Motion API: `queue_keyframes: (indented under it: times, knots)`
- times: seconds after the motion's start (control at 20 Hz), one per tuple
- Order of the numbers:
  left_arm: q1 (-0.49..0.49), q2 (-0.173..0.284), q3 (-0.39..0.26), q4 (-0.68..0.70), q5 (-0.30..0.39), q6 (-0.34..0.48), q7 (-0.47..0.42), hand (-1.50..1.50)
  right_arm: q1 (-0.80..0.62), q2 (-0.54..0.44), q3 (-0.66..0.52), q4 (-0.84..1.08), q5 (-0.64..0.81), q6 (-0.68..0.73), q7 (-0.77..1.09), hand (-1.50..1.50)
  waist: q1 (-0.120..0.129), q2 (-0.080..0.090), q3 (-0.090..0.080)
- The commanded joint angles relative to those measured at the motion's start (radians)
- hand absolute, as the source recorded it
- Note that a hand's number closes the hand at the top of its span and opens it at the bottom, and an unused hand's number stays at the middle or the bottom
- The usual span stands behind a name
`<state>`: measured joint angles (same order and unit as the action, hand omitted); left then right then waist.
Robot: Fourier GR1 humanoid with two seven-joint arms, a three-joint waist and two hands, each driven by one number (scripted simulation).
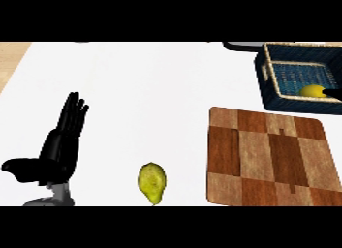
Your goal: Pick the lemon from the cutting board and place it in the basket
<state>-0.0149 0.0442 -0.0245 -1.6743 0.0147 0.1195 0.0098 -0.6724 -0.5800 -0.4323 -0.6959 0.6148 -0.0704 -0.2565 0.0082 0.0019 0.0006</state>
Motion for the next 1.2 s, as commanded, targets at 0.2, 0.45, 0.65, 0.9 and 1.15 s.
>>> queue_keyframes:
  times: [0.2,0.45,0.65,0.9,1.15]
  knots:
    - [-0.005,-0.002,0.007,-0.033,-0.003,0.012,0.022,0.0,-0.036,-0.068,-0.08,-0.022,-0.078,-0.076,-0.057,-1.5,0.001,0.0,0.0]
    - [0.009,0.032,0.045,0.013,0.025,-0.034,-0.007,0.0,0.043,-0.11,-0.086,-0.166,-0.109,-0.035,0.065,-1.5,-0.012,-0.004,-0.001]
    - [0.007,0.029,0.042,0.009,0.025,-0.036,-0.01,0.0,0.047,-0.186,-0.194,-0.08,-0.178,-0.055,0.032,-1.5,-0.005,0.0,0.0]
    - [-0.003,0.017,0.026,-0.061,0.002,0.004,0.067,0.0,0.104,-0.249,-0.295,-0.106,-0.328,0.086,0.029,-1.5,-0.011,-0.004,0.0]
    - [0.015,0.02,0.044,0.024,0.028,-0.041,-0.022,0.0,0.139,-0.346,-0.335,-0.039,-0.416,0.251,-0.038,-1.5,-0.011,-0.002,0.0]
